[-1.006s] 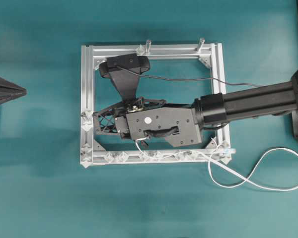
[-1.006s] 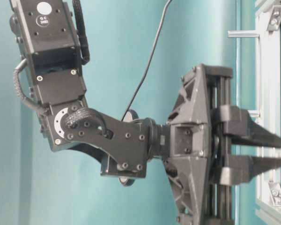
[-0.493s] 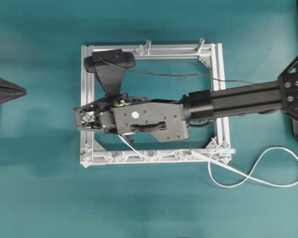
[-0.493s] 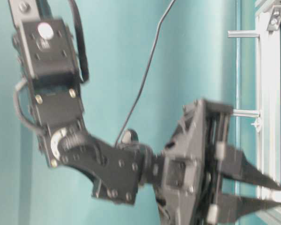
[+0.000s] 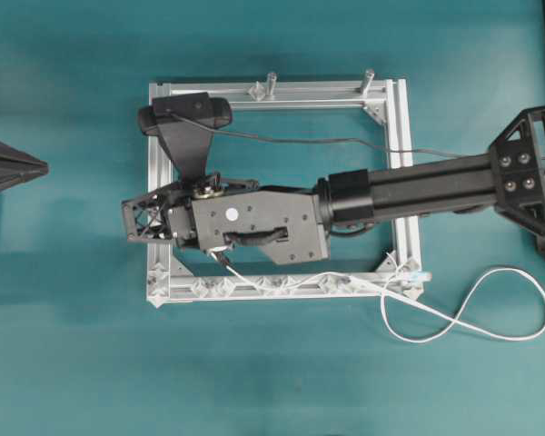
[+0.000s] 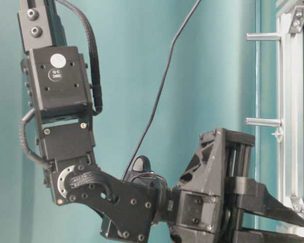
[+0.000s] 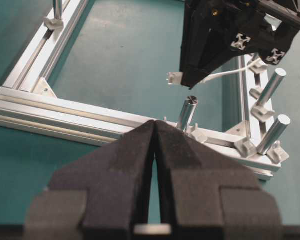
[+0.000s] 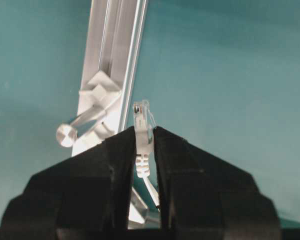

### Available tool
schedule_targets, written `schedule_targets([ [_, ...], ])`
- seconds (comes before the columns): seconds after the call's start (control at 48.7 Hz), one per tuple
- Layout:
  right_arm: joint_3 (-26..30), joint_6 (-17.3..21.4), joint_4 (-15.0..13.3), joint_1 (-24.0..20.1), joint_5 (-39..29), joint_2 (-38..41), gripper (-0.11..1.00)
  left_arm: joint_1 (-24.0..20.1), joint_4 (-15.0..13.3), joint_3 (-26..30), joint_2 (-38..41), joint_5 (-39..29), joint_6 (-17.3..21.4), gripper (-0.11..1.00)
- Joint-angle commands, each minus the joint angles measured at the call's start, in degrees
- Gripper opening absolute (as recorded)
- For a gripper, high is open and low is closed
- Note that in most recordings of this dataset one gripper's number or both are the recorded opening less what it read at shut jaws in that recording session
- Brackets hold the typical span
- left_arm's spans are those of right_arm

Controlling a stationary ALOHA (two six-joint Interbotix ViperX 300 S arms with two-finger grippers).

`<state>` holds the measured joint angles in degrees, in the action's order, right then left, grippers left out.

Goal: Move the cable alternately left and right between 8 closely spaced pins so it hooks onto each one.

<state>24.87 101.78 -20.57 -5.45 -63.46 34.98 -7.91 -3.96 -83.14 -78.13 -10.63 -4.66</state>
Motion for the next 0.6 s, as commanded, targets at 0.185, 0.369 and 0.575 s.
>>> schedule_targets([
  [0.185, 1.41, 3.08, 0.18, -4.04, -0.18, -0.62, 0.14, -0.18, 0.18, 0.62, 0.53, 0.44, -0.09, 0.00],
  [0.369, 1.67, 6.50, 0.26, -6.77, 0.18, -0.09, 0.14, -0.18, 0.18, 0.70, 0.44, 0.35, -0.09, 0.00],
  [0.575, 3.25, 8.79, 0.18, -8.79, 0.00, 1.05, 0.14, -0.18, 0.18, 0.70, 0.53, 0.44, -0.09, 0.00],
])
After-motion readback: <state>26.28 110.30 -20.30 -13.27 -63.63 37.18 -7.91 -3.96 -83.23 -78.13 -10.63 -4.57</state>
